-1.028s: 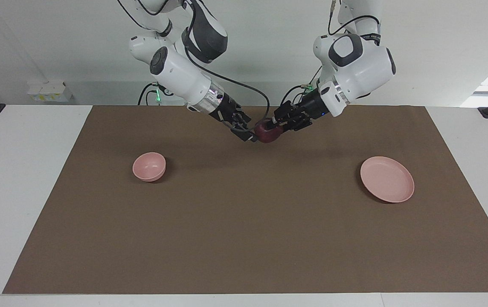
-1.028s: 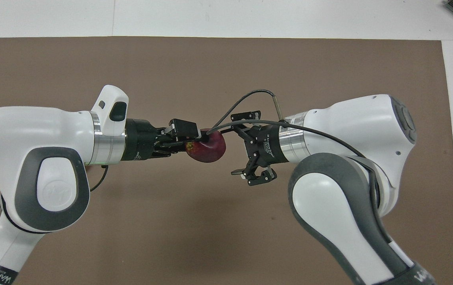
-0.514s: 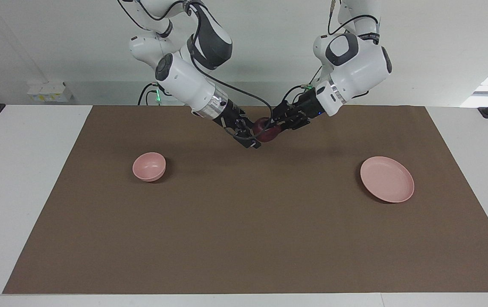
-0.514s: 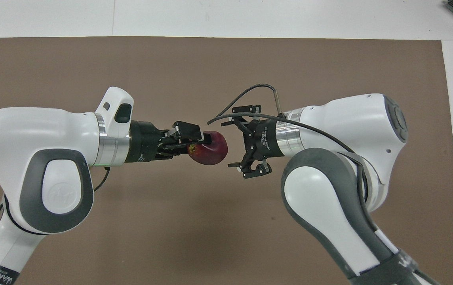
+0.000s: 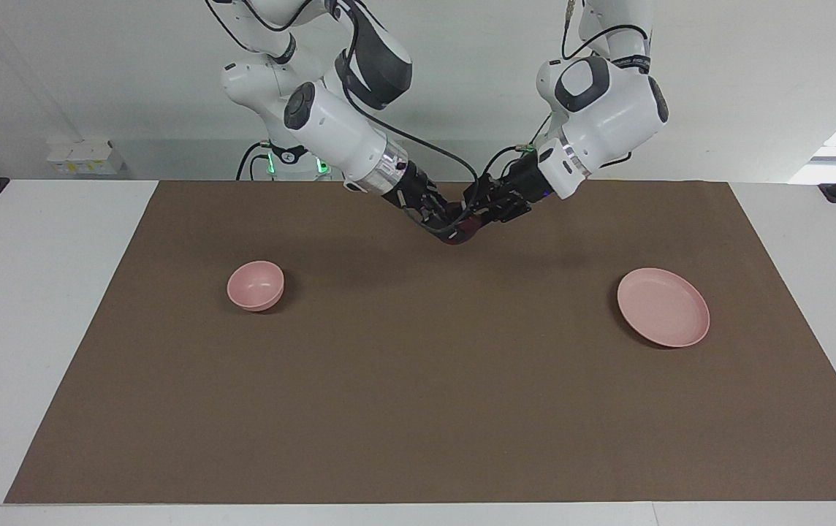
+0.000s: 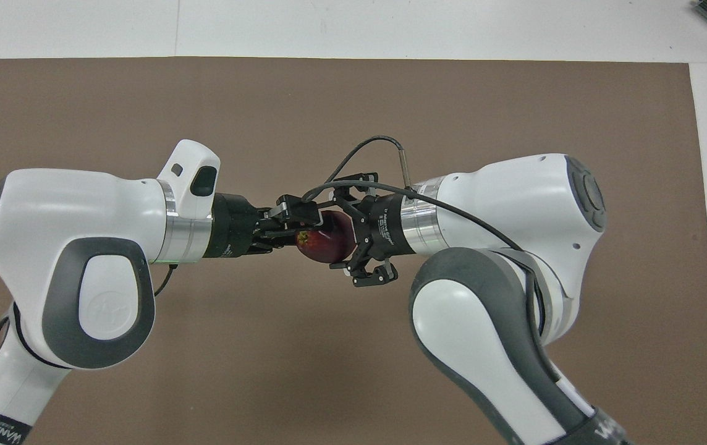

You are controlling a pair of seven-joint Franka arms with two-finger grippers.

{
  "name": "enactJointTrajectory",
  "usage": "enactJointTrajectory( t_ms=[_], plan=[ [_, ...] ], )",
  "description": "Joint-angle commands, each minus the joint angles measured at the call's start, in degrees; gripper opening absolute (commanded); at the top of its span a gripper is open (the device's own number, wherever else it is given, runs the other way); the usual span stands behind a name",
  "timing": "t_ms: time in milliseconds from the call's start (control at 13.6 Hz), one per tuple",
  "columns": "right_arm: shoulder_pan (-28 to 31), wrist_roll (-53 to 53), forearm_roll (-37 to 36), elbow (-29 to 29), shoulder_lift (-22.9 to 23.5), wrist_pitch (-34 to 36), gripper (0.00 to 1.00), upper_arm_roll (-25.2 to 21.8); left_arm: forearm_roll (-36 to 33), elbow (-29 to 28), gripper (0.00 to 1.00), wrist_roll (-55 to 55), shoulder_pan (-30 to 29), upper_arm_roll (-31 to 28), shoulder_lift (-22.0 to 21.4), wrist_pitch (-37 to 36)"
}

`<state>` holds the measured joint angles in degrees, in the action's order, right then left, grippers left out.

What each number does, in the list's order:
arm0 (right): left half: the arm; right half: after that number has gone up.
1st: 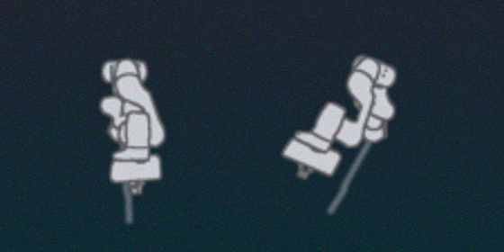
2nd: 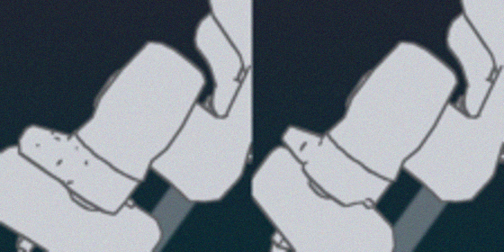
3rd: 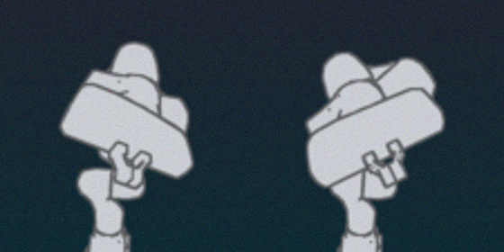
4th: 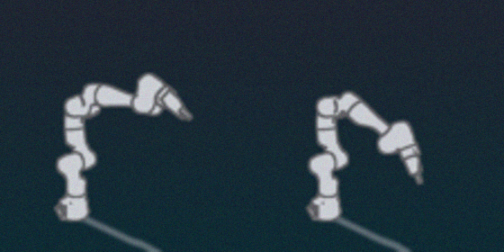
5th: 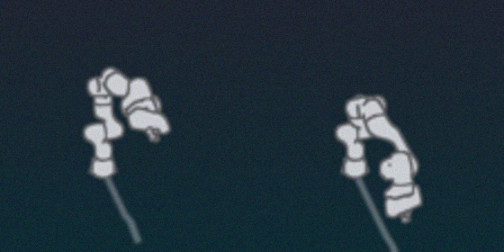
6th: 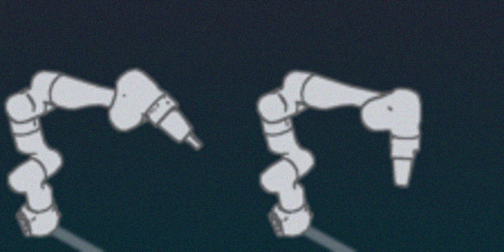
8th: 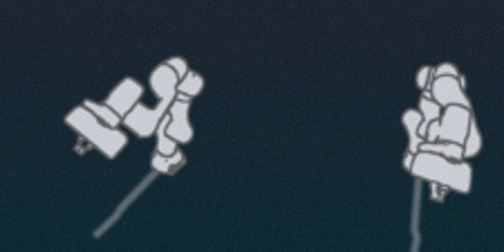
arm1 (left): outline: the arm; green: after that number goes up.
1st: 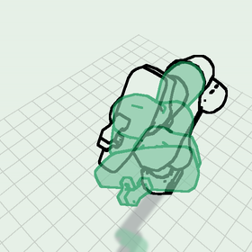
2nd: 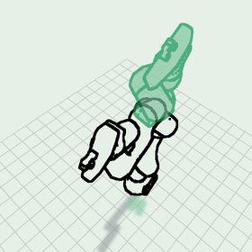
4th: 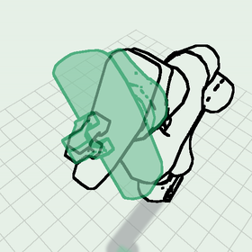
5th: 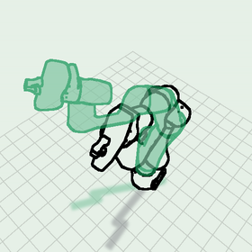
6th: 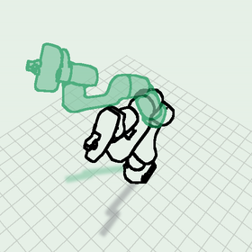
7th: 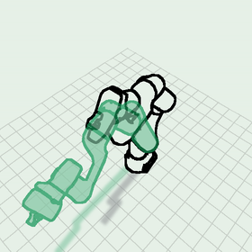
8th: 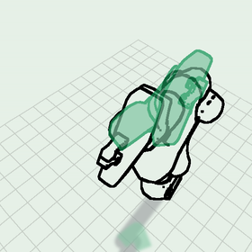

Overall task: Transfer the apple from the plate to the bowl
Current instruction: 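Close the right gripper on the apple while the left gripper releases it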

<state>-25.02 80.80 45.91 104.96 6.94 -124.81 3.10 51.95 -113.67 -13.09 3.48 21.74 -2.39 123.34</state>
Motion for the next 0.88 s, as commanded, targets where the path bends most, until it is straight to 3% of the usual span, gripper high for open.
enactJointTrajectory(
  t_ms=[0,367,441,514,588,808],
  plan=[
    [0.6,-0.5,0.3,-0.8,0.8,-0.4,0.0,0.2,-1.7,-0.9,0.0,-1.8,1.2,-0.6,-1.4,0.2],
    [1.5,-3.2,0.2,-1.2,0.9,1.0,0.0,0.2,-1.9,-0.8,0.01,-1.6,1.2,-0.6,-1.4,0.2],
    [1.8,-3.6,0.2,-1.3,0.9,1.4,0.0,0.2,-2.2,-0.5,0.25,-1.6,1.2,-0.6,-1.3,0.2],
    [2.2,-4.4,0.1,-1.3,0.9,2.0,0.0,0.2,-4.3,-0.2,0.65,-1.7,1.2,-0.6,-1.1,0.2],
    [2.3,-4.8,0.1,-1.5,0.9,2.7,0.0,0.0,-8.1,-0.1,0.97,-1.7,1.2,-0.6,-1.0,0.2],
    [3.8,-5.1,-1.7,-2.2,0.6,4.9,0.0,-0.3,-13.1,0.3,1.0,-0.8,0.7,-0.6,-0.4,0.2]
  ],
)
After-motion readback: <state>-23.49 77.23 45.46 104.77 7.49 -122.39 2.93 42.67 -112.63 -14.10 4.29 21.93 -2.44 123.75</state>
